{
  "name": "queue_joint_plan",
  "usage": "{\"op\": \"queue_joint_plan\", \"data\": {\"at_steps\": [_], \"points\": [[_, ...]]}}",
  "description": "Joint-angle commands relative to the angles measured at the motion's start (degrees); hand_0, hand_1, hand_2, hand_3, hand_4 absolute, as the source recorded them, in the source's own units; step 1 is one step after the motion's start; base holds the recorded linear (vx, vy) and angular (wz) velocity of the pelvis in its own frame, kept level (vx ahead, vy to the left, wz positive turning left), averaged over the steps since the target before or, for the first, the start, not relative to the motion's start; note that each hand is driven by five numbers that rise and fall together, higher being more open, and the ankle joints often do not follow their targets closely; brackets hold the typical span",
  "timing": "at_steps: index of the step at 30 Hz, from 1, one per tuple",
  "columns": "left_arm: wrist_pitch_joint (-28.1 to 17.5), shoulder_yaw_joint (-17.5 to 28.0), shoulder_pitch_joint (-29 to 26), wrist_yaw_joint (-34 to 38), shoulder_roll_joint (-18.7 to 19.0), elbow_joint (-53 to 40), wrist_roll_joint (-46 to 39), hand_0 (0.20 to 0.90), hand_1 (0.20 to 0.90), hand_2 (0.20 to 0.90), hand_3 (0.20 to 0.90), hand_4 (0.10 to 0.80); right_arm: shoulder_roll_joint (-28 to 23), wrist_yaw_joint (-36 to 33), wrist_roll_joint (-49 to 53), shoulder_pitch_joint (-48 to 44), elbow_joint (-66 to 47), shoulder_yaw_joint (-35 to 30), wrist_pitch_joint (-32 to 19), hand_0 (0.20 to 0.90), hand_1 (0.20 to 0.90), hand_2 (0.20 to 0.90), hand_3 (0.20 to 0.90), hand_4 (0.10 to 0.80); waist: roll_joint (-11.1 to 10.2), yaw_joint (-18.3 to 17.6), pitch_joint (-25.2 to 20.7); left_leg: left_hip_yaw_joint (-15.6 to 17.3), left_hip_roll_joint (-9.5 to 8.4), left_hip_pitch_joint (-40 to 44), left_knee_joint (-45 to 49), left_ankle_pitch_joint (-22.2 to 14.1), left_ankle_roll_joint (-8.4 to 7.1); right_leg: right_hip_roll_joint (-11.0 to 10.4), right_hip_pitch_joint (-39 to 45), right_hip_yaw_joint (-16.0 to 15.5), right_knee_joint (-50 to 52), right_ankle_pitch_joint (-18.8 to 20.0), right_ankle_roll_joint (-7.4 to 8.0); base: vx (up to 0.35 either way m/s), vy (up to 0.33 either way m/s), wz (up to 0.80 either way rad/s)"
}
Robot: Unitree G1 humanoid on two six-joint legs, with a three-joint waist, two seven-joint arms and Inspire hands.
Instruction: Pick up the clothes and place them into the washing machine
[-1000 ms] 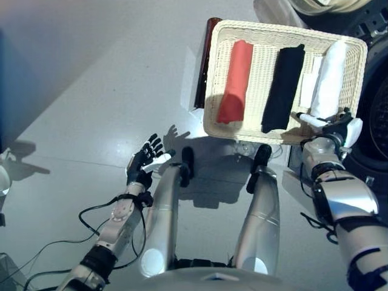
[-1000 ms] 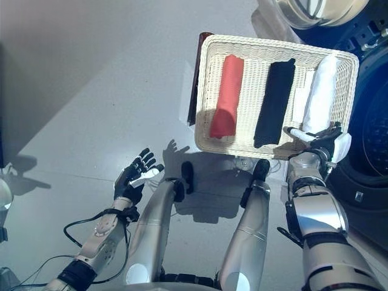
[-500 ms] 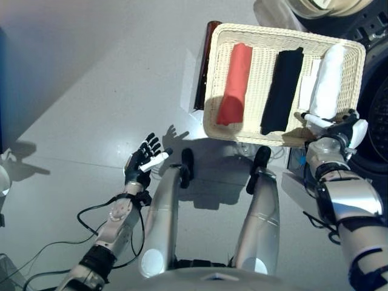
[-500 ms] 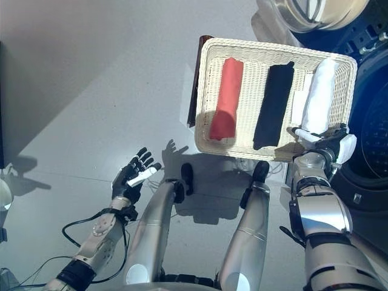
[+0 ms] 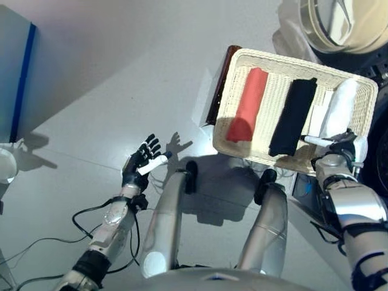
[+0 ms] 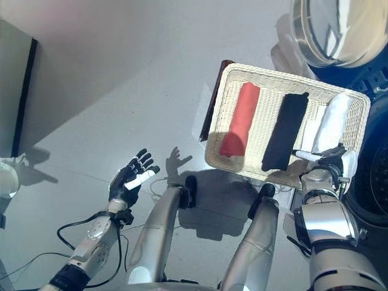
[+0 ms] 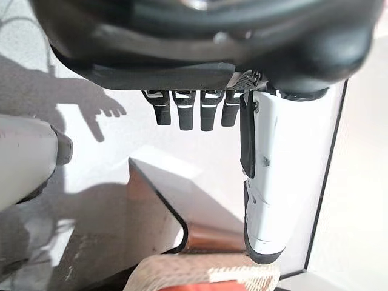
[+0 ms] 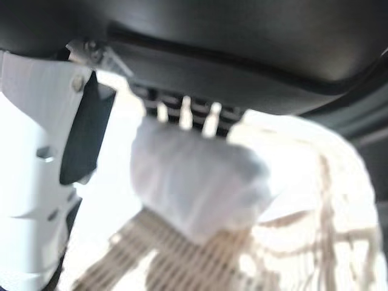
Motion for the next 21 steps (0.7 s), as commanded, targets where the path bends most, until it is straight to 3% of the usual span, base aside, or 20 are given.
{"op": "queue_joint_plan", "data": {"at_steps": [1, 2, 3, 14, 21], "points": [[-3.6, 3.0, 3.1, -1.1, 1.8, -6.7, 0.0, 0.900, 0.900, 0.900, 0.900, 0.800, -4.0, 1.9, -1.7, 3.3, -0.6, 1.3, 1.2, 0.568, 0.568, 0.568, 0.568, 0.563, 1.7, 0.9, -1.0, -4.7, 3.27, -1.0, -0.9, 1.5, -6.70, -0.2, 0.7, 2.3, 1.4, -1.7, -1.69, 0.000, 0.000, 0.00], [-3.4, 3.1, 3.1, -1.3, 1.7, -6.3, -0.1, 0.900, 0.900, 0.900, 0.900, 0.800, -3.8, 1.9, -2.0, 3.7, -0.4, 1.1, 1.4, 0.304, 0.304, 0.304, 0.304, 0.375, 1.7, 1.0, -1.0, -4.7, 3.22, -1.1, -0.7, 1.4, -6.66, -0.3, 0.5, 2.4, 1.6, -1.8, -1.69, 0.000, 0.000, 0.00], [-3.3, 3.1, 3.2, -1.4, 1.7, -6.1, -0.1, 0.900, 0.900, 0.900, 0.900, 0.800, -3.4, 2.3, -2.4, 3.9, -0.2, 1.1, 1.7, 0.200, 0.200, 0.200, 0.200, 0.300, 1.7, 1.2, -1.0, -4.7, 3.20, -1.3, -0.5, 1.3, -6.56, -0.3, 0.2, 2.4, 1.8, -1.9, -1.72, 0.000, 0.000, 0.00], [-2.2, 4.2, 3.1, -1.2, 1.9, -6.4, 0.8, 0.900, 0.900, 0.900, 0.900, 0.800, -2.3, 2.8, -6.1, 4.1, 2.9, 0.7, 5.5, 0.200, 0.200, 0.200, 0.200, 0.300, 1.6, 1.9, -2.1, -4.5, 2.73, -3.0, 0.5, 0.7, -5.96, -0.8, -1.4, 3.1, 2.5, -2.3, -1.60, 0.000, 0.002, 0.00], [-1.7, 5.4, 3.8, -0.9, 1.7, -6.0, 0.7, 0.900, 0.900, 0.900, 0.900, 0.800, -2.6, 2.3, -2.4, 4.1, 2.0, -1.6, 4.5, 0.200, 0.200, 0.200, 0.200, 0.300, 1.0, 1.5, -2.8, -4.5, 3.12, -2.9, 0.6, 0.5, -5.85, -0.6, -1.7, 3.2, 2.5, -2.2, -1.65, 0.000, 0.000, 0.00]]}}
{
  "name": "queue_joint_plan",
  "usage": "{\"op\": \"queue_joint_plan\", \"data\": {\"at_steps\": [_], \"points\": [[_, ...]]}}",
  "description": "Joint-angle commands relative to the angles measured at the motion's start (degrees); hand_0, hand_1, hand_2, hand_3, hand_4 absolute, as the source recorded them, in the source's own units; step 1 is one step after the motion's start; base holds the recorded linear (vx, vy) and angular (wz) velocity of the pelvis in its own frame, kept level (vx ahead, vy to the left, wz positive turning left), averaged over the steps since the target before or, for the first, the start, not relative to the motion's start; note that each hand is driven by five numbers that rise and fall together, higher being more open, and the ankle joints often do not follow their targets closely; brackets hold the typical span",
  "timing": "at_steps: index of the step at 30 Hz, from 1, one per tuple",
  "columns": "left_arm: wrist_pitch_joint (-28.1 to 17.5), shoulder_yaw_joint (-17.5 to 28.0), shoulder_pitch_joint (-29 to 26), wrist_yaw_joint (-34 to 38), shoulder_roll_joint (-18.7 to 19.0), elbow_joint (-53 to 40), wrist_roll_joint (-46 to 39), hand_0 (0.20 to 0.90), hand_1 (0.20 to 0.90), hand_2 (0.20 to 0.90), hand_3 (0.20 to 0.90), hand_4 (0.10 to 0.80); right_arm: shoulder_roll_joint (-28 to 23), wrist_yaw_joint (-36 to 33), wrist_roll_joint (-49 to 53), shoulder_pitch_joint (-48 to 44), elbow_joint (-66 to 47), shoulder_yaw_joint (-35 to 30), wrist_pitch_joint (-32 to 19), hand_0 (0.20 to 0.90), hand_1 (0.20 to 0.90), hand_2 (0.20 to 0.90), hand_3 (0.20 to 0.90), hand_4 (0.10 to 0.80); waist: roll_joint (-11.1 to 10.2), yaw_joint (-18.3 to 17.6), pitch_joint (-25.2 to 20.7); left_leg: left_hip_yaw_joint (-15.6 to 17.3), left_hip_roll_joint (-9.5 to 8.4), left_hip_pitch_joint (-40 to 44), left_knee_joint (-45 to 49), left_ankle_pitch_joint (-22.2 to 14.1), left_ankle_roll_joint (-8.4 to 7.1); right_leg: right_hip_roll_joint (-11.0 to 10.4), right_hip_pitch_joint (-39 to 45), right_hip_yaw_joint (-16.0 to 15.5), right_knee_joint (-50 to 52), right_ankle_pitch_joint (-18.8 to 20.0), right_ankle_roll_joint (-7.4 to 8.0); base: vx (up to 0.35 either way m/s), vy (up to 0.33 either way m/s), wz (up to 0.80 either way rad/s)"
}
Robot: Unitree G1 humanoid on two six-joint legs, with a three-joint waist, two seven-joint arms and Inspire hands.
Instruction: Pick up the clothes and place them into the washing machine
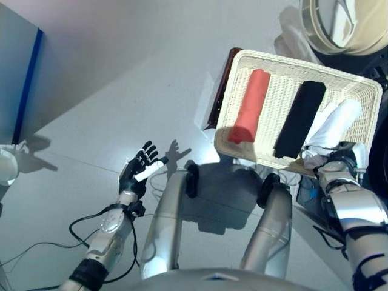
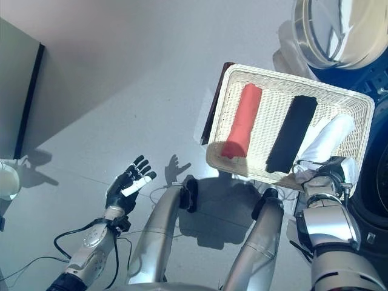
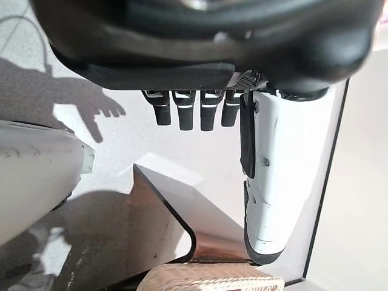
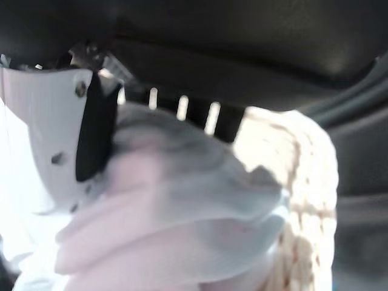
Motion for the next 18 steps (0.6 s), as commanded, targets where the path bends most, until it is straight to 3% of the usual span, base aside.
{"op": "queue_joint_plan", "data": {"at_steps": [1, 3, 4, 5, 9, 18], "points": [[-2.2, 5.1, 1.0, -0.3, 1.8, -5.6, 0.9, 0.900, 0.900, 0.900, 0.900, 0.800, -1.9, 0.0, 2.0, 2.2, 0.7, -1.7, -0.1, 0.200, 0.200, 0.200, 0.200, 0.300, 0.4, 0.8, 0.4, -4.0, 3.16, 0.7, -3.4, 1.5, -5.82, -0.4, 1.8, 2.4, -1.6, -1.0, -1.64, 0.000, 0.000, 0.00], [-2.6, 6.1, 1.0, 0.5, 1.4, -4.6, 0.3, 0.900, 0.900, 0.900, 0.900, 0.800, -2.0, -1.3, 11.8, 3.0, -2.3, -6.3, -4.3, 0.200, 0.200, 0.200, 0.200, 0.300, -0.3, -0.3, 0.3, -4.0, 3.60, 1.4, -3.7, 1.3, -5.92, 0.0, 2.2, 2.4, -1.8, -1.2, -1.67, 0.031, -0.012, -0.01], [-2.6, 6.1, 1.0, 0.5, 1.5, -4.5, 0.2, 0.900, 0.900, 0.900, 0.900, 0.800, -2.0, -1.3, 11.9, 3.2, -2.4, -6.4, -4.3, 0.200, 0.200, 0.200, 0.200, 0.300, -0.3, -0.2, 0.3, -4.0, 3.62, 1.4, -3.7, 1.3, -5.92, 0.0, 2.2, 2.4, -1.8, -1.2, -1.67, 0.052, -0.022, -0.01], [-3.0, 6.8, 0.9, 1.1, 1.2, -3.7, -0.2, 0.900, 0.900, 0.900, 0.900, 0.800, -2.3, -1.9, 20.4, 4.2, -5.1, -10.6, -7.8, 0.200, 0.200, 0.200, 0.200, 0.300, -0.8, -1.1, 0.0, -3.9, 3.82, 2.0, -4.1, 1.1, -6.00, 0.3, 2.6, 2.4, -2.1, -1.3, -1.63, 0.042, -0.024, -0.02], [-3.8, 7.1, 1.3, 1.9, 1.5, -3.7, -0.9, 0.900, 0.900, 0.900, 0.900, 0.800, -2.7, -2.5, 32.5, 5.7, -8.4, -16.9, -13.0, 0.200, 0.200, 0.200, 0.200, 0.300, -1.2, -2.1, -0.5, -4.0, 4.35, 2.9, -4.4, 0.6, -6.34, 0.5, 3.5, 2.4, -2.7, -1.7, -1.56, 0.033, -0.027, -0.10], [-4.3, 7.8, 2.8, 2.7, 0.9, -3.6, -2.1, 0.900, 0.900, 0.900, 0.900, 0.800, -0.9, -5.1, 38.4, 9.0, -19.8, -21.1, -21.1, 0.200, 0.200, 0.200, 0.200, 0.300, -1.7, -4.3, -0.9, -3.4, 5.63, 4.6, -6.6, 1.2, -7.03, 1.5, 5.1, 2.0, -4.9, -1.1, -1.57, -0.003, -0.010, -0.07]]}}
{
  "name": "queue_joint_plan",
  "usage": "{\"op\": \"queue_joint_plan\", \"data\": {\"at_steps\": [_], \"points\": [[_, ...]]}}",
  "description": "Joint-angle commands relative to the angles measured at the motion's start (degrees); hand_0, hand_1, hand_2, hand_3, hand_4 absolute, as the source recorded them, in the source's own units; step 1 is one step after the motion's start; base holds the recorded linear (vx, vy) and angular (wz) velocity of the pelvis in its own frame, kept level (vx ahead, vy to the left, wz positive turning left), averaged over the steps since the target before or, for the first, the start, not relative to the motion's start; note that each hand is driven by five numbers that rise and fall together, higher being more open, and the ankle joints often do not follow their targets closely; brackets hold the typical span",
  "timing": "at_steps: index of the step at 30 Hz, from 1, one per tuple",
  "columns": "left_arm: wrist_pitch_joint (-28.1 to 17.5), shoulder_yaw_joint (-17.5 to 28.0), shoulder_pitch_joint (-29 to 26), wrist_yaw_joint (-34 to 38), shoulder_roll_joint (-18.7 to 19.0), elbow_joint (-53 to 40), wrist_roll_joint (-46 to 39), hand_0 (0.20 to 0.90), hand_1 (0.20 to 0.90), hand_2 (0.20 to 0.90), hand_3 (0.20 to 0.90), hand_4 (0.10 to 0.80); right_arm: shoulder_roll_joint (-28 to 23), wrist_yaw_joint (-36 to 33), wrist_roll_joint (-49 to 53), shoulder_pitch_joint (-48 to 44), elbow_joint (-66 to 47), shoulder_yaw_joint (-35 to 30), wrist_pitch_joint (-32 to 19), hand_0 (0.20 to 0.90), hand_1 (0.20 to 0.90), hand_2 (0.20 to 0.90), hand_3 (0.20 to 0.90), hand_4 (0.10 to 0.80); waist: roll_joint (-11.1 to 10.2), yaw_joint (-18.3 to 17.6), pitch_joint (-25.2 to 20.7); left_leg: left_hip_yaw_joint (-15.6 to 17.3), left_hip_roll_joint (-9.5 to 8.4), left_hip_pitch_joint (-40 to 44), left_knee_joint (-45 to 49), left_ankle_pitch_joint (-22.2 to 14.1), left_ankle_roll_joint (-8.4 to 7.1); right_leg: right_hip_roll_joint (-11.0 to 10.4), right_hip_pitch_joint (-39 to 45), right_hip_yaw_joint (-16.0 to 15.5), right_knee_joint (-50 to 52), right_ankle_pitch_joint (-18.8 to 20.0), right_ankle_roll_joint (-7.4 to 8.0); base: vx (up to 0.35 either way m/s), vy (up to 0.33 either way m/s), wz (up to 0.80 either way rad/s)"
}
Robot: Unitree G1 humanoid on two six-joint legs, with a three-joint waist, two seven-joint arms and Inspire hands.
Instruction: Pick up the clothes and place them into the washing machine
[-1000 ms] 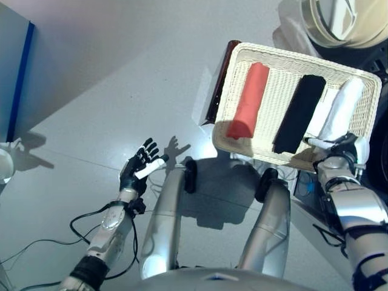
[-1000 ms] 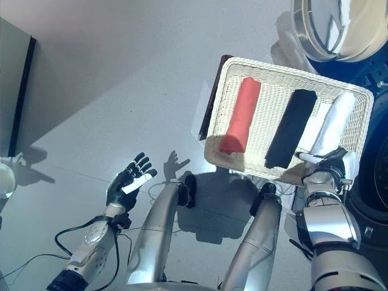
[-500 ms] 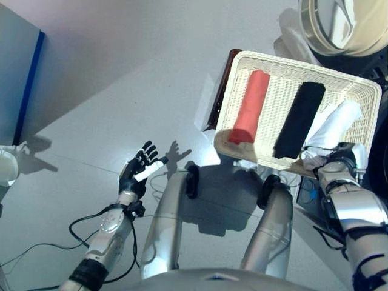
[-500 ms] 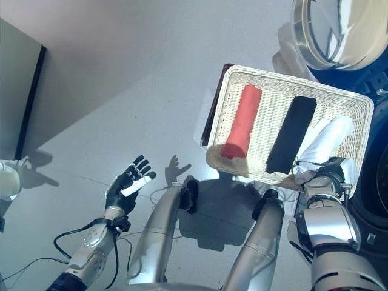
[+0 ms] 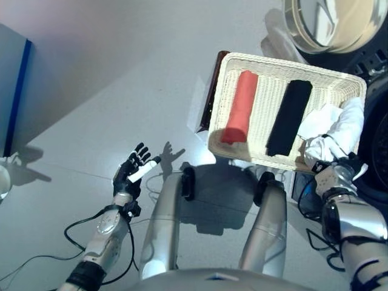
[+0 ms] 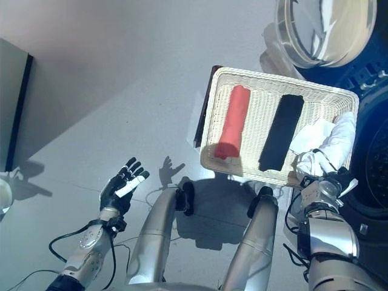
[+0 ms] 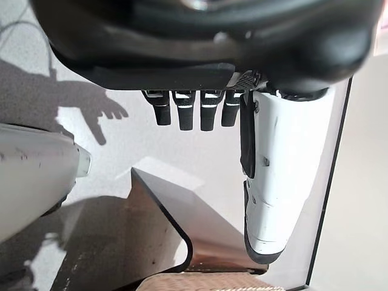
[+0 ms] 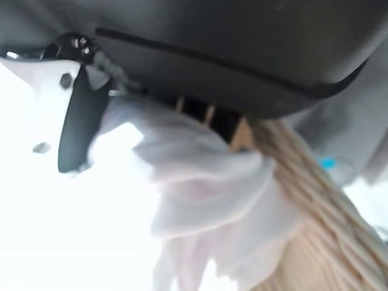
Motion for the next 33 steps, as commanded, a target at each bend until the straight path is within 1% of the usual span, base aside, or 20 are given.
{"op": "queue_joint_plan", "data": {"at_steps": [1, 5, 7, 9, 10, 11, 12, 13, 16, 17, 18, 19, 20, 21, 22, 23, 29, 31, 32, 33], "points": [[-5.2, 5.4, 1.5, 0.8, 0.8, -3.7, -0.3, 0.900, 0.900, 0.900, 0.900, 0.800, -4.1, -5.5, 5.5, 0.8, -5.1, -5.3, -12.3, 0.200, 0.200, 0.200, 0.200, 0.300, -1.4, -1.0, -0.5, -4.1, 3.76, 4.5, -7.2, 2.4, -7.62, -0.6, 4.4, 1.8, -2.6, -1.9, -1.81, -0.006, -0.030, -0.15], [-5.0, 4.8, 1.5, 1.7, 0.4, -3.4, -0.7, 0.900, 0.900, 0.900, 0.900, 0.800, -3.9, -7.4, 10.9, 0.2, -7.4, -10.4, -16.2, 0.200, 0.200, 0.200, 0.200, 0.300, -1.3, -1.5, -0.9, -4.3, 3.91, 4.5, -7.5, 2.4, -7.74, -0.5, 4.4, 1.6, -2.5, -2.2, -1.74, -0.004, -0.012, -0.04], [-4.8, 4.5, 1.5, 1.6, 0.6, -3.3, -1.0, 0.900, 0.900, 0.900, 0.900, 0.800, -4.7, -7.6, 12.0, -1.3, -6.5, -10.5, -16.7, 0.200, 0.200, 0.200, 0.200, 0.300, -1.2, -1.2, -1.2, -4.2, 3.88, 4.6, -8.3, 3.0, -7.73, -0.6, 4.6, 1.3, -3.2, -1.7, -1.73, 0.000, 0.000, 0.00], [-4.8, 4.4, 1.7, 1.6, 0.6, -3.7, -1.1, 0.900, 0.900, 0.900, 0.900, 0.800, -4.8, -7.4, 12.3, -2.6, -8.2, -9.8, -17.2, 0.200, 0.200, 0.200, 0.200, 0.300, -1.3, -1.2, -1.5, -4.2, 3.95, 5.0, -9.1, 3.4, -7.71, -0.5, 4.9, 1.2, -3.7, -1.4, -1.70, -0.004, -0.002, -0.07], [-4.9, 4.4, 1.8, 1.7, 0.5, -3.8, -1.1, 0.900, 0.900, 0.900, 0.900, 0.800, -4.6, -8.3, 12.1, -2.9, -9.3, -9.8, -18.1, 0.200, 0.200, 0.200, 0.200, 0.300, -1.3, -1.3, -1.5, -4.1, 3.98, 5.2, -9.4, 3.6, -7.73, -0.4, 5.0, 1.3, -4.0, -1.2, -1.67, -0.095, 0.015, -0.11], [-4.8, 4.2, 2.1, 1.8, 0.3, -4.0, -1.1, 0.900, 0.900, 0.900, 0.900, 0.800, -4.5, -9.2, 12.4, -3.4, -10.8, -10.3, -19.5, 0.200, 0.200, 0.200, 0.200, 0.300, -1.4, -1.4, -1.3, -4.0, 3.83, 4.9, -10.0, 5.3, -7.61, -0.4, 4.8, 1.3, -4.8, 0.4, -1.95, -0.082, -0.001, -0.13], [-4.7, 3.9, 2.1, 1.9, 0.3, -4.0, -0.9, 0.900, 0.900, 0.900, 0.900, 0.800, -4.3, -10.4, 12.7, -3.8, -10.9, -11.3, -20.5, 0.200, 0.200, 0.200, 0.200, 0.300, -1.6, -1.5, -1.5, -3.9, 3.81, 5.2, -10.3, 5.2, -7.64, -0.3, 5.1, 1.2, -5.0, 0.4, -1.93, 0.024, -0.019, -0.13], [-4.5, 3.6, 2.0, 2.0, 0.5, -3.9, -0.9, 0.900, 0.900, 0.900, 0.900, 0.800, -4.3, -11.5, 13.3, -4.6, -10.8, -12.1, -21.3, 0.200, 0.200, 0.200, 0.200, 0.300, -1.7, -1.3, -2.0, -3.9, 4.00, 5.9, -10.2, 3.8, -7.83, -0.3, 5.9, 1.0, -4.7, -1.1, -1.63, 0.119, -0.039, -0.10], [-4.1, 2.5, 1.4, 2.3, 1.0, -3.5, -0.6, 0.900, 0.900, 0.900, 0.900, 0.800, -6.1, -12.9, 17.5, -7.6, -6.2, -14.2, -21.5, 0.200, 0.200, 0.200, 0.200, 0.300, -1.7, -0.9, -2.5, -4.0, 3.83, 6.1, -10.4, 3.8, -7.97, -0.5, 6.5, 0.8, -4.9, -1.3, -1.52, 0.009, -0.021, -0.05], [-4.1, 2.3, 1.3, 2.3, 1.0, -3.6, -0.6, 0.900, 0.900, 0.900, 0.900, 0.800, -6.4, -12.5, 18.0, -7.8, -5.7, -14.1, -21.5, 0.200, 0.200, 0.200, 0.200, 0.300, -1.7, -0.9, -2.1, -4.1, 3.61, 5.6, -10.7, 5.1, -7.86, -0.6, 6.1, 0.8, -5.5, 0.1, -1.77, -0.093, -0.002, 0.06], [-3.7, 1.8, 1.0, 2.3, 1.6, -3.8, -0.8, 0.900, 0.900, 0.900, 0.900, 0.800, -8.5, -11.9, 22.6, -9.4, -2.5, -15.6, -20.4, 0.200, 0.200, 0.200, 0.200, 0.300, -1.7, -0.7, -2.4, -4.1, 3.52, 5.5, -10.6, 5.0, -7.89, -0.7, 6.0, 0.8, -5.3, -0.1, -1.70, -0.091, 0.004, 0.09], [-3.6, 1.7, 0.9, 2.3, 1.6, -3.8, -0.8, 0.900, 0.900, 0.900, 0.900, 0.800, -9.2, -10.8, 23.6, -9.7, -1.5, -15.5, -20.3, 0.200, 0.200, 0.200, 0.200, 0.300, -1.6, -0.6, -2.4, -4.1, 3.50, 5.4, -10.6, 5.0, -7.89, -0.7, 5.9, 0.8, -5.2, -0.1, -1.69, 0.109, -0.027, 0.10], [-2.6, 1.3, 1.0, 2.0, 1.9, -4.0, -1.3, 0.900, 0.900, 0.900, 0.900, 0.800, -10.6, -10.7, 30.4, -10.9, 2.1, -17.9, -19.8, 0.200, 0.200, 0.200, 0.200, 0.300, -1.4, -0.4, -3.1, -4.2, 3.69, 5.6, -9.9, 3.3, -8.06, -0.9, 6.3, 0.8, -4.4, -1.7, -1.39, 0.112, -0.014, 0.08], [-1.7, 1.2, 0.9, 1.9, 2.3, -4.3, -1.5, 0.900, 0.900, 0.900, 0.900, 0.800, -12.3, -8.4, 34.8, -11.3, 5.1, -18.9, -18.8, 0.200, 0.200, 0.200, 0.200, 0.300, -1.2, -0.1, -3.3, -4.3, 3.65, 5.4, -9.8, 3.3, -8.07, -1.0, 5.9, 0.7, -4.3, -1.8, -1.33, 0.123, -0.015, 0.06], [-1.1, 1.3, 1.1, 1.6, 2.6, -4.4, -1.7, 0.900, 0.900, 0.900, 0.900, 0.800, -13.3, -8.5, 36.9, -11.6, 6.5, -19.7, -18.9, 0.200, 0.200, 0.200, 0.200, 0.300, -1.0, 0.1, -3.5, -4.3, 3.70, 5.3, -9.6, 3.1, -8.10, -1.0, 5.8, 0.7, -4.0, -2.0, -1.31, 0.009, 0.005, 0.03], [-0.8, 1.4, 1.4, 1.4, 2.6, -4.5, -2.1, 0.900, 0.900, 0.900, 0.900, 0.800, -14.3, -8.5, 37.7, -11.9, 7.2, -20.1, -18.6, 0.200, 0.200, 0.200, 0.200, 0.300, -1.0, 0.2, -3.8, -4.2, 3.65, 5.1, -9.9, 3.6, -8.00, -1.1, 5.6, 0.8, -4.3, -1.5, -1.31, 0.031, -0.004, 0.03], [0.0, 2.0, 3.4, 0.6, 3.5, -5.3, -3.6, 0.900, 0.900, 0.900, 0.900, 0.800, -22.1, -11.3, 38.3, -9.2, 10.9, -22.4, -17.4, 0.200, 0.200, 0.200, 0.200, 0.300, -0.2, 0.5, -5.2, -4.3, 3.48, 4.7, -10.2, 3.5, -8.08, -1.4, 5.0, 1.2, -3.9, -2.0, -0.99, 0.027, -0.004, 0.07], [0.0, 2.0, 3.9, 0.4, 3.8, -5.8, -3.7, 0.900, 0.900, 0.900, 0.900, 0.800, -24.3, -11.5, 37.9, -8.0, 11.7, -23.0, -16.7, 0.200, 0.200, 0.200, 0.200, 0.300, 0.1, 0.7, -5.3, -4.4, 3.14, 4.1, -10.7, 4.9, -7.97, -1.5, 4.4, 1.3, -4.6, -0.6, -1.13, -0.035, 0.009, 0.10], [0.0, 2.1, 4.1, 0.4, 3.9, -6.0, -3.8, 0.900, 0.900, 0.900, 0.900, 0.800, -25.1, -11.5, 37.9, -7.8, 11.6, -23.2, -16.9, 0.200, 0.200, 0.200, 0.200, 0.300, 0.2, 0.7, -5.8, -4.4, 3.30, 4.5, -10.6, 3.6, -8.04, -1.5, 4.6, 1.4, -4.1, -1.9, -0.87, 0.022, 0.001, 0.09], [0.0, 2.1, 4.2, 0.4, 3.8, -6.0, -3.9, 0.900, 0.900, 0.900, 0.900, 0.800, -25.7, -11.4, 38.0, -7.4, 11.5, -23.5, -16.8, 0.200, 0.200, 0.200, 0.200, 0.300, 0.3, 0.6, -5.9, -4.3, 3.32, 4.4, -10.6, 3.7, -8.02, -1.5, 4.5, 1.4, -4.1, -1.8, -0.86, 0.105, -0.004, 0.06]]}}
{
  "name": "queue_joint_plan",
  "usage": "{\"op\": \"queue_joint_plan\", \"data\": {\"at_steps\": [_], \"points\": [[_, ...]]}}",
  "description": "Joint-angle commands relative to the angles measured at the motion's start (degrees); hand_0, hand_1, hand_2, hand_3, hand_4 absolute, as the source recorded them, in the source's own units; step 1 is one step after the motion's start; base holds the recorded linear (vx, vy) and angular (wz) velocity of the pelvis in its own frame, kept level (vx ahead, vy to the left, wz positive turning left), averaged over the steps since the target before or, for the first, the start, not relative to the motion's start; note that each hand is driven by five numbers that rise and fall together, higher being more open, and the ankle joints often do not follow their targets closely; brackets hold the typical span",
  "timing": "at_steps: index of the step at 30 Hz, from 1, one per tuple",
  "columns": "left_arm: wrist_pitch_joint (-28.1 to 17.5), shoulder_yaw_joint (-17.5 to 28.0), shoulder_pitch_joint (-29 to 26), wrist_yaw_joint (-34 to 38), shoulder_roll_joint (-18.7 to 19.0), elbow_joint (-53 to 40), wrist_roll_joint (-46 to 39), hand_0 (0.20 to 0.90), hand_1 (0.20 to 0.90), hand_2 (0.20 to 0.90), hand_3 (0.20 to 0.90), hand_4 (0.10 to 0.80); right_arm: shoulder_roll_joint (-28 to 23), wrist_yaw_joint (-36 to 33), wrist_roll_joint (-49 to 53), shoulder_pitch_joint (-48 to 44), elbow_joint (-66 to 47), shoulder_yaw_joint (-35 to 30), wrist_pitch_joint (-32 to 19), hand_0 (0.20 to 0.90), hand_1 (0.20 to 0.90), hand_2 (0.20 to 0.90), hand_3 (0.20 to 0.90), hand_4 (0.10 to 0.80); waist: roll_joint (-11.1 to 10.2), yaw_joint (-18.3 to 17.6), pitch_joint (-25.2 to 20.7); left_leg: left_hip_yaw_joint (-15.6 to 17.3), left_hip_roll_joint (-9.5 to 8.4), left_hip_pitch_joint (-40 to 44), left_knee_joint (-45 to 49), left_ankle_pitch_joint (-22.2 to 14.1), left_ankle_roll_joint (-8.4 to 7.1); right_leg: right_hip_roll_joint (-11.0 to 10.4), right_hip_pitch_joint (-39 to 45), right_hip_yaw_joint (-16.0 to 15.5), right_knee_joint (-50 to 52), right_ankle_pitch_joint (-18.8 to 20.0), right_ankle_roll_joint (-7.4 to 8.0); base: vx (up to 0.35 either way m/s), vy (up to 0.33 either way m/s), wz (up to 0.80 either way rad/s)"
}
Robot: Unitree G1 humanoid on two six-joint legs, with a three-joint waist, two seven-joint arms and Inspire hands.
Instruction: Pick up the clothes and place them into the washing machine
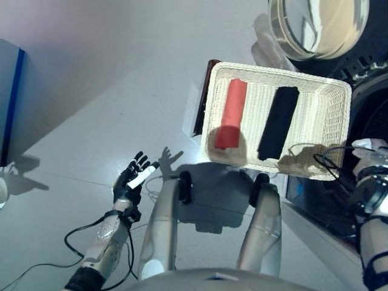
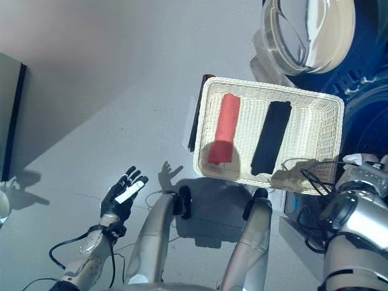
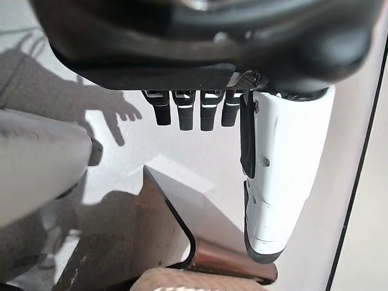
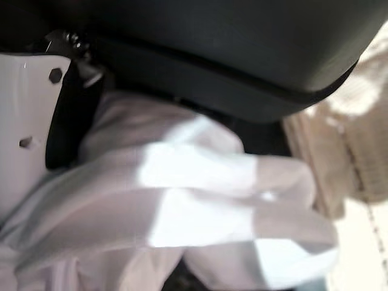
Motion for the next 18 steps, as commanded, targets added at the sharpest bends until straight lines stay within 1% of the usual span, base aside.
{"op": "queue_joint_plan", "data": {"at_steps": [1, 3, 4, 8, 9, 13, 14, 18], "points": [[-3.0, 2.7, 1.0, -1.1, 3.5, -3.9, -0.7, 0.900, 0.900, 0.900, 0.900, 0.800, -11.8, -0.1, -2.4, 6.0, 0.3, 3.0, -5.1, 0.200, 0.200, 0.200, 0.200, 0.300, 0.5, 0.3, -3.7, -4.8, 3.35, 1.4, -6.4, 4.0, -7.16, -0.9, 2.1, 1.9, -1.4, -1.1, -1.32, 0.000, 0.000, 0.00], [-3.1, 2.2, 1.0, -1.1, 3.5, -4.3, -0.9, 0.900, 0.900, 0.900, 0.900, 0.800, -12.5, 0.1, -2.2, 6.1, 0.3, 3.0, -5.5, 0.200, 0.200, 0.200, 0.200, 0.300, 0.7, 0.3, -3.7, -4.6, 3.35, 1.1, -6.4, 4.4, -7.11, -0.9, 1.8, 2.0, -1.5, -0.7, -1.32, -0.006, 0.011, -0.03], [-3.2, 1.9, 0.9, -1.1, 3.5, -4.3, -1.0, 0.900, 0.900, 0.900, 0.900, 0.800, -12.6, 0.2, -2.2, 6.1, 0.1, 3.3, -5.8, 0.200, 0.200, 0.200, 0.200, 0.300, 0.7, 0.3, -3.8, -4.5, 3.45, 1.2, -6.1, 3.7, -7.17, -0.9, 1.8, 2.1, -1.1, -1.3, -1.24, 0.026, 0.018, -0.03], [-3.2, 1.3, 0.5, -0.8, 3.4, -3.9, -1.3, 0.900, 0.900, 0.900, 0.900, 0.800, -12.0, 0.2, -1.0, 5.5, -0.6, 3.3, -7.6, 0.200, 0.200, 0.200, 0.200, 0.300, 1.2, 0.0, -3.7, -4.4, 3.55, 0.7, -5.7, 4.0, -7.06, -0.9, 1.1, 2.4, -1.0, -0.8, -1.18, 0.004, 0.017, -0.04], [-3.2, 1.3, 0.3, -0.7, 3.4, -3.6, -1.5, 0.900, 0.900, 0.900, 0.900, 0.800, -11.7, 0.3, -0.8, 5.3, -0.9, 3.4, -8.1, 0.200, 0.200, 0.200, 0.200, 0.300, 1.3, 0.0, -3.9, -4.4, 3.64, 0.8, -5.5, 3.5, -7.13, -0.9, 1.2, 2.4, -0.6, -1.4, -1.08, -0.001, 0.009, -0.05], [-3.6, 1.7, 0.0, -0.5, 3.3, -3.2, -1.9, 0.900, 0.900, 0.900, 0.900, 0.800, -10.9, 0.7, -1.5, 4.2, -2.8, 4.7, -8.7, 0.200, 0.200, 0.200, 0.200, 0.300, 1.4, -0.1, -4.2, -4.3, 3.39, 0.7, -5.9, 4.1, -7.12, -1.0, 1.2, 2.5, -1.2, -0.7, -1.21, -0.027, 0.004, -0.04], [-3.9, 1.7, 0.0, -0.5, 3.3, -3.3, -2.0, 0.900, 0.900, 0.900, 0.900, 0.800, -10.8, 1.0, -2.0, 3.9, -3.3, 5.2, -8.6, 0.200, 0.200, 0.200, 0.200, 0.300, 1.4, -0.1, -4.0, -4.3, 3.25, 0.3, -6.2, 5.2, -7.04, -1.1, 1.0, 2.5, -1.8, 0.4, -1.39, -0.081, 0.009, -0.01], [-4.4, 1.9, 0.2, -0.7, 3.6, -3.3, -1.9, 0.900, 0.900, 0.900, 0.900, 0.800, -11.5, 1.8, -3.7, 2.0, -4.4, 7.4, -8.5, 0.200, 0.200, 0.200, 0.200, 0.300, 1.4, -0.1, -4.0, -4.1, 3.18, 0.6, -7.0, 5.7, -7.16, -1.2, 1.6, 2.3, -2.7, 0.8, -1.38, -0.001, -0.002, -0.01]]}}
